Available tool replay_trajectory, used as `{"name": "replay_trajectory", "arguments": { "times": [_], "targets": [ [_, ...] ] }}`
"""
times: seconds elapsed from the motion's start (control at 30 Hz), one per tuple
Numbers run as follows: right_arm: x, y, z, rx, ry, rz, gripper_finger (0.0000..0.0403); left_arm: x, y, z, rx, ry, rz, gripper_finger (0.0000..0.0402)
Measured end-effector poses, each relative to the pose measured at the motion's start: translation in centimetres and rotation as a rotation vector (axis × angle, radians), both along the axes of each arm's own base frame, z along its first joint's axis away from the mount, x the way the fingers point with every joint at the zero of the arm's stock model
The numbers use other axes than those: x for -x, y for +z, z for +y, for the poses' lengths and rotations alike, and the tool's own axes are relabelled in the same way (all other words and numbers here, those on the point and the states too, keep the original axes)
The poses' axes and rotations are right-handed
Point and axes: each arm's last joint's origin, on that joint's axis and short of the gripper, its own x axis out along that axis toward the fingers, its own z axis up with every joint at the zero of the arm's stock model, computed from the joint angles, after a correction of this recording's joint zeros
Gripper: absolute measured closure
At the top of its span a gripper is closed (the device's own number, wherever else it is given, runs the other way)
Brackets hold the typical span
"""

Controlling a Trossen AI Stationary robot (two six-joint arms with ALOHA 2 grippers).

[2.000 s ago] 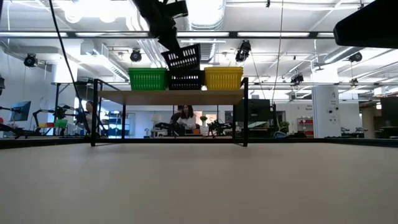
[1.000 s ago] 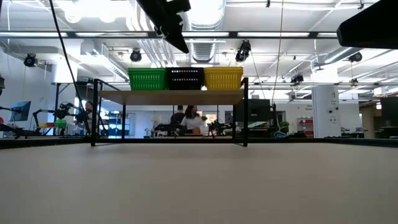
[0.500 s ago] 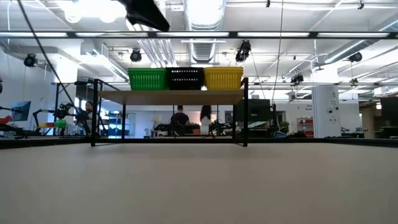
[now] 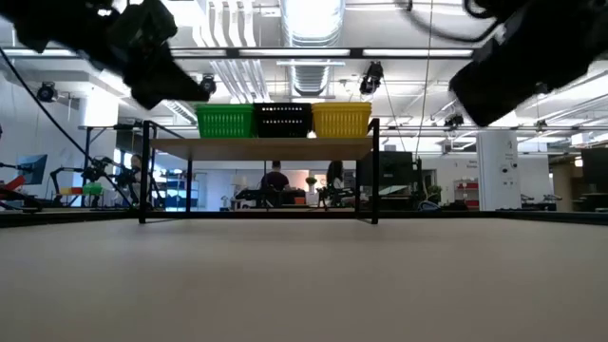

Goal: Stack baskets on shelf by color
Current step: Return to Home Position

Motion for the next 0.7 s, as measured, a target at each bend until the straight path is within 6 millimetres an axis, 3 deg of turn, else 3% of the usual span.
{"name": "replay_trajectory", "arguments": {
  "times": [0.1, 0.27, 0.53, 0.7],
  "targets": [
    [2.7, 1.7, -2.5, -0.051, 0.009, -0.103, 0.0394, 0.8, -1.4, 0.0, 0.022, 0.005, 0.021, 0.0387],
    [7.3, 2.7, -5.0, -0.141, 0.007, -0.268, 0.0394, 1.4, -2.6, 0.1, 0.022, 0.004, 0.012, 0.0387],
    [12.0, 1.5, -7.5, -0.206, 0.014, -0.491, 0.0394, 1.5, -3.7, 0.1, -0.019, -0.005, -0.116, 0.0387],
    [13.1, 0.4, -8.4, -0.205, 0.022, -0.496, 0.0394, 1.6, -4.6, 0.2, -0.015, 0.0, -0.21, 0.0387]
  ]
}}
